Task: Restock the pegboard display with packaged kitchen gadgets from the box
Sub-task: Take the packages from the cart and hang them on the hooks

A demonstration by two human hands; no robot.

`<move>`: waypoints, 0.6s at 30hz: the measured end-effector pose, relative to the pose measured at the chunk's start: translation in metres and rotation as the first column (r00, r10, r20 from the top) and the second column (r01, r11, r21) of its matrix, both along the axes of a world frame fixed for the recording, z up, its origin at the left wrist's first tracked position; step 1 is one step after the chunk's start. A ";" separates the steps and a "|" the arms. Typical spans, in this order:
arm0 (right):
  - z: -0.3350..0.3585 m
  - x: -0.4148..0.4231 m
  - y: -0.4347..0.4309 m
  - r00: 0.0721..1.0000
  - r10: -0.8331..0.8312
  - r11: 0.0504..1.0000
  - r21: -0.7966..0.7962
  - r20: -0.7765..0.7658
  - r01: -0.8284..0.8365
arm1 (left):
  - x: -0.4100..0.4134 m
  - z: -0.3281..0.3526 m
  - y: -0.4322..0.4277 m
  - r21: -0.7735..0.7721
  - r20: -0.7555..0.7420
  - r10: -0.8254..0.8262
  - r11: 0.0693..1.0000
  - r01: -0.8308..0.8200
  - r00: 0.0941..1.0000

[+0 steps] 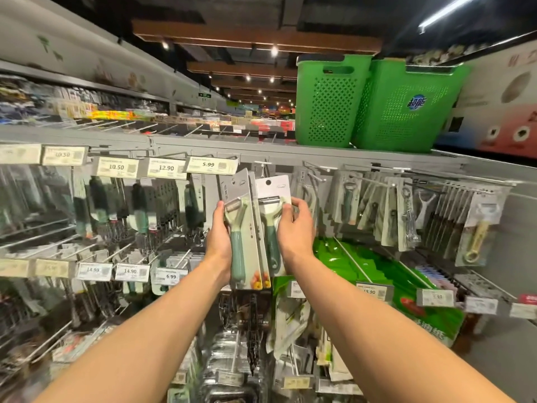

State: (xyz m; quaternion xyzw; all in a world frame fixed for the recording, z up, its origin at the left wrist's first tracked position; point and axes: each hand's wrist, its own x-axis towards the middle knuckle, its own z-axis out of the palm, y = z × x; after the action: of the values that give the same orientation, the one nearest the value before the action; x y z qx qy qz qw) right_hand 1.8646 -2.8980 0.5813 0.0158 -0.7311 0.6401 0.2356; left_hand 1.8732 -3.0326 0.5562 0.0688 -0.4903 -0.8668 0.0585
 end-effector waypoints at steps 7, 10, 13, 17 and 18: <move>-0.009 -0.014 -0.001 0.993 0.027 0.994 0.105 -0.116 -0.015 | -0.009 -0.011 0.004 0.038 -0.035 0.031 0.999 -0.030 0.999; -0.012 -0.024 -0.003 0.992 0.020 0.996 0.083 -0.126 -0.010 | -0.018 -0.012 0.004 0.059 -0.058 0.026 0.998 -0.022 0.998; -0.012 -0.034 -0.004 0.989 0.024 0.996 0.083 -0.146 -0.012 | -0.028 -0.012 0.003 0.074 -0.056 0.048 0.996 -0.044 0.997; -0.014 -0.048 -0.006 0.991 0.032 0.998 0.056 -0.127 -0.025 | -0.049 -0.018 0.001 0.031 -0.050 0.109 0.994 -0.107 0.993; -0.014 -0.052 -0.006 0.993 0.031 0.999 0.048 -0.118 -0.025 | -0.053 -0.021 0.000 0.013 -0.055 0.114 0.993 -0.114 0.992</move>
State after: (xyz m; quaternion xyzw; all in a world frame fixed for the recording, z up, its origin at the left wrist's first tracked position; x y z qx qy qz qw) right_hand 1.8122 -2.9039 0.5669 0.0695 -0.7302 0.6242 0.2690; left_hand 1.8198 -3.0326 0.5356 0.0729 -0.4794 -0.8662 0.1210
